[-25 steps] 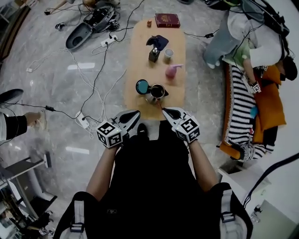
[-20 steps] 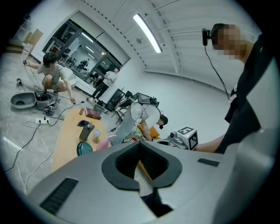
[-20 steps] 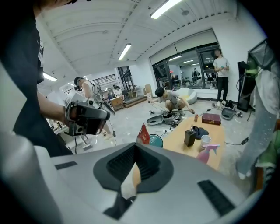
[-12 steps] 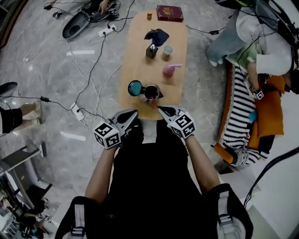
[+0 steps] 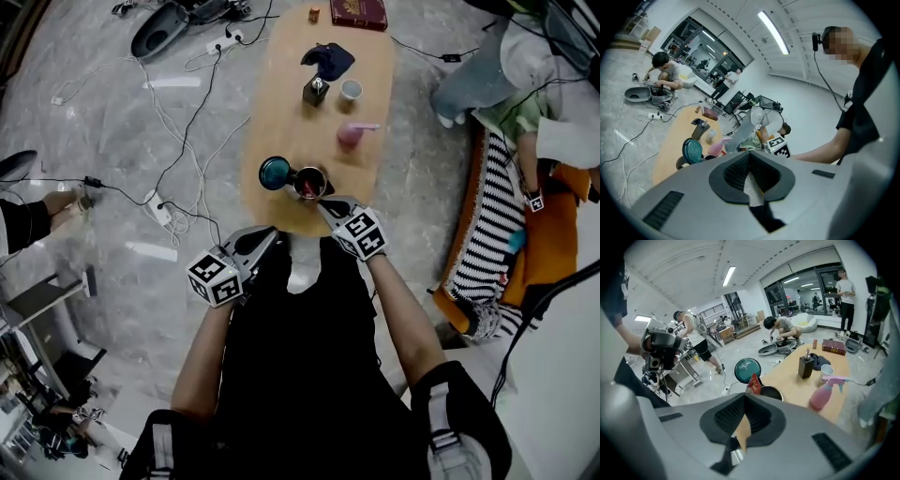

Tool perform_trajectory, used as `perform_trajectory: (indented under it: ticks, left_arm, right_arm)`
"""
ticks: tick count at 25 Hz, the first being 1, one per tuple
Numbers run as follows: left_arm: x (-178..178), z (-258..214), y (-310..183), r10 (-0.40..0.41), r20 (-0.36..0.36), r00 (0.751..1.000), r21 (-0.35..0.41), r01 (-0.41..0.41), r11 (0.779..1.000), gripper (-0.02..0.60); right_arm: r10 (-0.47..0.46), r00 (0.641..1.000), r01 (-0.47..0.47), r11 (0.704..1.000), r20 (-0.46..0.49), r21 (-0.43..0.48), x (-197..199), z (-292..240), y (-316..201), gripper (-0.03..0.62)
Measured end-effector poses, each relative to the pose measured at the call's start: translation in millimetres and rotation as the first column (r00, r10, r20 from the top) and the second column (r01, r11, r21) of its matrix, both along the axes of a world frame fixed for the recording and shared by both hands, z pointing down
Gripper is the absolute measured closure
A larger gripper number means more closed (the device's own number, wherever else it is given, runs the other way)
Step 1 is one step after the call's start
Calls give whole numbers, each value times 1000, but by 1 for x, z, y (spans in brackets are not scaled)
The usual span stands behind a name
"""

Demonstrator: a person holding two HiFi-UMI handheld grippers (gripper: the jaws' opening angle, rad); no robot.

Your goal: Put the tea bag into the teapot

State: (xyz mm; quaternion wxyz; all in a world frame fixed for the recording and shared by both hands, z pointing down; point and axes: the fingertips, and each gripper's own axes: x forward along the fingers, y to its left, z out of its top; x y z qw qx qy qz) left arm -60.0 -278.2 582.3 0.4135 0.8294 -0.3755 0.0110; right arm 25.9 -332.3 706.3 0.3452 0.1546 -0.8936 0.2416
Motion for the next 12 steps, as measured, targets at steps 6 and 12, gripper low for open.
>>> perform_trajectory:
  ticks: [6, 12]
  left_arm:
    - [4, 20, 1, 6, 10, 1000, -31, -6, 1000, 571]
    - [-4, 36, 6, -33, 18, 999, -73, 34, 997, 571]
  right_arm:
    - [4, 999, -7, 998, -52, -60, 3, 38, -8, 588]
    - [35, 999, -37, 994, -23, -103, -3, 60, -11, 588]
